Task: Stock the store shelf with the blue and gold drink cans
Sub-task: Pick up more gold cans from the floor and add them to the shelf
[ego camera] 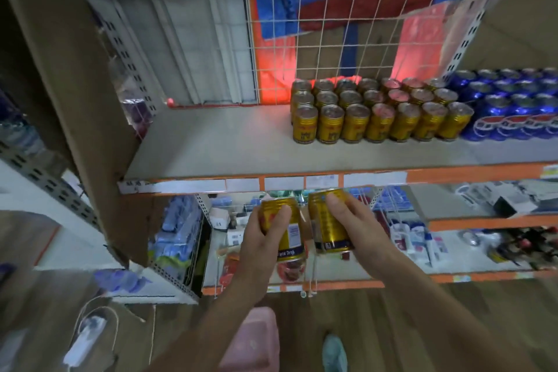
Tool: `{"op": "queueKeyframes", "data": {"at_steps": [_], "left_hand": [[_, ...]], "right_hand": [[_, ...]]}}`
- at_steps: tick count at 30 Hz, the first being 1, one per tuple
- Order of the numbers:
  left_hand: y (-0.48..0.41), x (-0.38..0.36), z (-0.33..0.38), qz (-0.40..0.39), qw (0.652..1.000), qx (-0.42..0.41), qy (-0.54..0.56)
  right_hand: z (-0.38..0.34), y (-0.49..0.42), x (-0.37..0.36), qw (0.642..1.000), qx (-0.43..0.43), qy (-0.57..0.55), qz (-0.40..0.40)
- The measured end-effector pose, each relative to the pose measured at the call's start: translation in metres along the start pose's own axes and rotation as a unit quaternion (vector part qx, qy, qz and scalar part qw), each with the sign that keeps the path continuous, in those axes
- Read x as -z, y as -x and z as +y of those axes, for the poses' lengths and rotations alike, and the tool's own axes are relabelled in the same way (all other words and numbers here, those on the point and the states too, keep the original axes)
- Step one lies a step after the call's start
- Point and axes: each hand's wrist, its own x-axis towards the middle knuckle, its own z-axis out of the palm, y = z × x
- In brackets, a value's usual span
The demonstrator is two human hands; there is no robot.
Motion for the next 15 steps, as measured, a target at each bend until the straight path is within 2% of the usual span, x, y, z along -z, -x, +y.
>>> {"op": "queueKeyframes", "data": {"at_steps": [8,15], "left_hand": [[-0.054,-0.064,-0.002,0.076,0.996,-0.017,0.035],[-0.092,-0.069,0.013,0.129,0.989,-0.060,-0.041]], "right_hand": [[-0.035,-0.066,0.069,0.997,0.026,0.038,-0.060],[-0.039,-0.127,0.085,0.993,0.060,0.045,-0.093]]}}
